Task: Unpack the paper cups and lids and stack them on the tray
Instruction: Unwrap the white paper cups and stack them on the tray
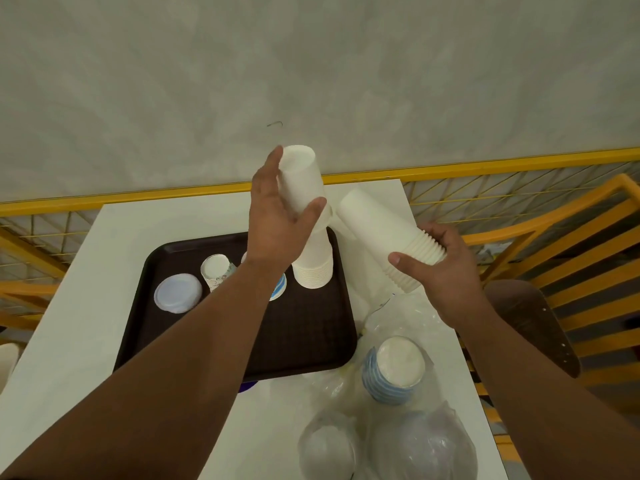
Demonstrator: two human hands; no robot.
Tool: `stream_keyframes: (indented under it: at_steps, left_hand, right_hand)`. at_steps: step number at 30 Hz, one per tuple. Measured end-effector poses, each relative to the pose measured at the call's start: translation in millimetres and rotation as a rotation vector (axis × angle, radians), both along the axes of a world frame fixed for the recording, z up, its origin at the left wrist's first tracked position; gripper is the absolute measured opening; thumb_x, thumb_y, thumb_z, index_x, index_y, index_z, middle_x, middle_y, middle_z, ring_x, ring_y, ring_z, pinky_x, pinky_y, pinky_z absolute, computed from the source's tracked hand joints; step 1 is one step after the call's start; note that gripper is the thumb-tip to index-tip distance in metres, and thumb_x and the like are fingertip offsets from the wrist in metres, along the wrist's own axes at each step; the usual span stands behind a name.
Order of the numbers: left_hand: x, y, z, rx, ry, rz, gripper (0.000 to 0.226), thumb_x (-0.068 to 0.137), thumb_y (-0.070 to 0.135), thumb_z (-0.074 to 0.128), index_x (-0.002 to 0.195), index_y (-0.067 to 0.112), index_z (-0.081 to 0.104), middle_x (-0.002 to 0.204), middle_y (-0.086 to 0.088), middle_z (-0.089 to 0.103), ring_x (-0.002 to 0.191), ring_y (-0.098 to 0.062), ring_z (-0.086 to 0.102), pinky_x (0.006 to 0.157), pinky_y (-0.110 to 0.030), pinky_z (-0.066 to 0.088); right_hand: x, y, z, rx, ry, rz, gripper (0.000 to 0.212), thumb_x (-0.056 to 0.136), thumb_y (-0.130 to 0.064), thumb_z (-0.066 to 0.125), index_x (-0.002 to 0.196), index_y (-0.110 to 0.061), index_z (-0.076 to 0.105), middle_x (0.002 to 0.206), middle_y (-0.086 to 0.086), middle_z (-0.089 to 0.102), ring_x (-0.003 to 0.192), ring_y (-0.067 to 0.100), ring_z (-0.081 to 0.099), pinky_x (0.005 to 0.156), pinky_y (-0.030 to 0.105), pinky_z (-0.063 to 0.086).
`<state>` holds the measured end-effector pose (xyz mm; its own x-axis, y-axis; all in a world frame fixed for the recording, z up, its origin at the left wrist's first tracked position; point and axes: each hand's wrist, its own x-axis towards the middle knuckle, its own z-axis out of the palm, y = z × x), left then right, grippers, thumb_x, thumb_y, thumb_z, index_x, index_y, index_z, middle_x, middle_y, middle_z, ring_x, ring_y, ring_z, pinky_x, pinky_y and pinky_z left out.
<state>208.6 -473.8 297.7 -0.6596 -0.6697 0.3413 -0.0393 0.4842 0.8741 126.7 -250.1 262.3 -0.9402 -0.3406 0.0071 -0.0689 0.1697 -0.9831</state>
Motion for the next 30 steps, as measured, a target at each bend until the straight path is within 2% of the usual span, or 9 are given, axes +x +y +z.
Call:
stream_keyframes:
  at_steps: [4, 7, 11, 15, 18, 20, 22, 26, 30]
  left_hand:
    - [0.2, 0.0, -10.9, -0.021, -0.015, -0.001, 0.071, 0.076, 0.032, 0.078, 0.133, 0.041, 0.036, 0.134, 0.013, 0.039, 0.121, -0.019, 0.050, 0.096, -0.046, 0.051]
    - [3.4, 1.6, -25.7, -0.046, -0.169, 0.001, 0.069, 0.077, 0.026, 0.080, 0.134, 0.027, 0.041, 0.133, 0.007, 0.043, 0.119, -0.019, 0.051, 0.099, -0.040, 0.049]
    - [14.9, 8.6, -45.5, -0.073, -0.368, -0.075, 0.071, 0.081, 0.025, 0.077, 0.140, 0.020, 0.037, 0.141, -0.003, 0.044, 0.122, -0.021, 0.047, 0.099, -0.028, 0.041]
    - [15.5, 3.4, -40.9, -0.126, -0.395, -0.084, 0.063, 0.087, 0.031, 0.070, 0.141, 0.020, 0.039, 0.147, -0.003, 0.037, 0.130, -0.022, 0.042, 0.104, -0.036, 0.044]
    - [14.4, 9.7, -22.3, -0.129, -0.245, -0.003, 0.058, 0.090, 0.041, 0.063, 0.141, 0.022, 0.042, 0.150, -0.003, 0.034, 0.137, -0.019, 0.036, 0.106, -0.043, 0.043]
    - [12.6, 26.5, -3.6, 0.006, -0.044, 0.038, 0.057, 0.090, 0.044, 0.060, 0.139, 0.021, 0.043, 0.143, 0.000, 0.044, 0.129, -0.013, 0.046, 0.102, -0.034, 0.045]
    - [8.4, 46.3, 16.3, 0.240, 0.041, -0.009, 0.055, 0.088, 0.042, 0.063, 0.137, 0.023, 0.045, 0.131, 0.005, 0.053, 0.111, -0.007, 0.057, 0.093, -0.025, 0.048]
    - [3.8, 72.4, 32.1, 0.728, 0.068, -0.104, 0.049, 0.090, 0.024, 0.069, 0.132, 0.027, 0.043, 0.115, 0.003, 0.060, 0.100, -0.013, 0.063, 0.091, -0.041, 0.056]
    - [0.7, 74.3, 30.9, 0.870, 0.097, -0.004, 0.041, 0.092, 0.021, 0.066, 0.125, 0.022, 0.043, 0.106, 0.002, 0.060, 0.093, -0.012, 0.063, 0.090, -0.043, 0.057]
  right_hand:
    - [-1.0, 2.6, -2.7, 0.001, -0.019, 0.001, 0.066, 0.065, -0.027, 0.088, 0.121, -0.022, 0.054, 0.113, -0.001, 0.057, 0.097, 0.010, 0.056, 0.070, 0.023, 0.049]
    - [-1.0, 3.8, -4.2, -0.004, -0.036, 0.004, 0.070, 0.060, -0.035, 0.089, 0.120, -0.022, 0.055, 0.113, -0.002, 0.057, 0.101, 0.014, 0.057, 0.075, 0.030, 0.053]
    - [3.3, 3.6, -4.2, -0.045, -0.080, 0.022, 0.080, 0.046, -0.049, 0.084, 0.117, -0.026, 0.056, 0.113, -0.003, 0.058, 0.101, 0.014, 0.057, 0.077, 0.031, 0.054]
    - [3.6, 2.6, -2.2, -0.164, -0.175, 0.055, 0.074, 0.041, -0.047, 0.088, 0.108, -0.034, 0.060, 0.113, -0.002, 0.060, 0.107, 0.021, 0.059, 0.079, 0.033, 0.055]
    - [3.8, -1.3, 2.7, -0.278, -0.262, 0.080, 0.082, 0.035, -0.043, 0.097, 0.108, -0.031, 0.061, 0.114, 0.000, 0.061, 0.109, 0.022, 0.060, 0.082, 0.034, 0.054]
    - [5.9, -6.3, 8.7, -0.353, -0.317, 0.120, 0.090, 0.027, -0.050, 0.097, 0.108, -0.029, 0.061, 0.112, 0.000, 0.062, 0.103, 0.017, 0.063, 0.079, 0.032, 0.055]
    - [8.7, -11.2, 16.6, -0.438, -0.372, 0.163, 0.092, 0.026, -0.051, 0.097, 0.106, -0.025, 0.061, 0.103, -0.004, 0.066, 0.095, 0.014, 0.066, 0.073, 0.031, 0.057]
    - [12.5, -17.5, 26.7, -0.462, -0.427, 0.237, 0.089, 0.032, -0.048, 0.097, 0.109, -0.024, 0.059, 0.104, -0.004, 0.067, 0.104, 0.026, 0.065, 0.078, 0.052, 0.059]
    - [16.0, -17.7, 24.2, -0.331, -0.258, 0.208, 0.069, 0.050, -0.034, 0.090, 0.110, -0.030, 0.056, 0.109, -0.004, 0.060, 0.107, 0.023, 0.059, 0.082, 0.044, 0.057]
